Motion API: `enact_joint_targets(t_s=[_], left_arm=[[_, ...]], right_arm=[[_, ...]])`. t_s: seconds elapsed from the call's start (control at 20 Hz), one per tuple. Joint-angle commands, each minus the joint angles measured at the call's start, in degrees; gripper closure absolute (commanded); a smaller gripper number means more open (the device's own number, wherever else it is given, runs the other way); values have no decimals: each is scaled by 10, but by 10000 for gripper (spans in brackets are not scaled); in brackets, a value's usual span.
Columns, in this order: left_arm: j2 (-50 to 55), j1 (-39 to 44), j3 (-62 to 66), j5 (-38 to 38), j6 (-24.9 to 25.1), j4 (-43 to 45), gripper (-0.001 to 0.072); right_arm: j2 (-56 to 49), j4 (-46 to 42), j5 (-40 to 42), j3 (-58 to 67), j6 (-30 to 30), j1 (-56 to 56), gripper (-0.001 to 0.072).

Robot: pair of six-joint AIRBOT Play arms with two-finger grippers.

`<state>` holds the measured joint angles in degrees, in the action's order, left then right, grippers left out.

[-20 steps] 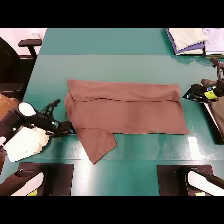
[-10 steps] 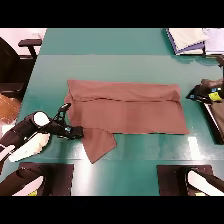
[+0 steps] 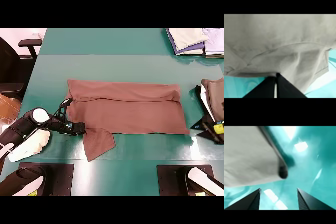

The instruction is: Fold the shirts.

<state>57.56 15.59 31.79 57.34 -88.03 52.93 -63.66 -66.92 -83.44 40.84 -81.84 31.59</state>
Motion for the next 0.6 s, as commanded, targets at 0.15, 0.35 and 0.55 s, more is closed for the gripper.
enact_joint_targets(t_s=[0.15, 0.35, 0.55], left_arm=[[-1, 0, 3, 1, 2, 0, 680], [-8, 0, 3, 22, -3, 25, 682], [-91, 0, 3, 117, -50, 113, 682]], right_arm=[[-32, 103, 97, -79, 21, -2, 308], [-23, 96, 121, -47, 25, -75, 625], [27, 4, 60, -1, 24, -116, 691]])
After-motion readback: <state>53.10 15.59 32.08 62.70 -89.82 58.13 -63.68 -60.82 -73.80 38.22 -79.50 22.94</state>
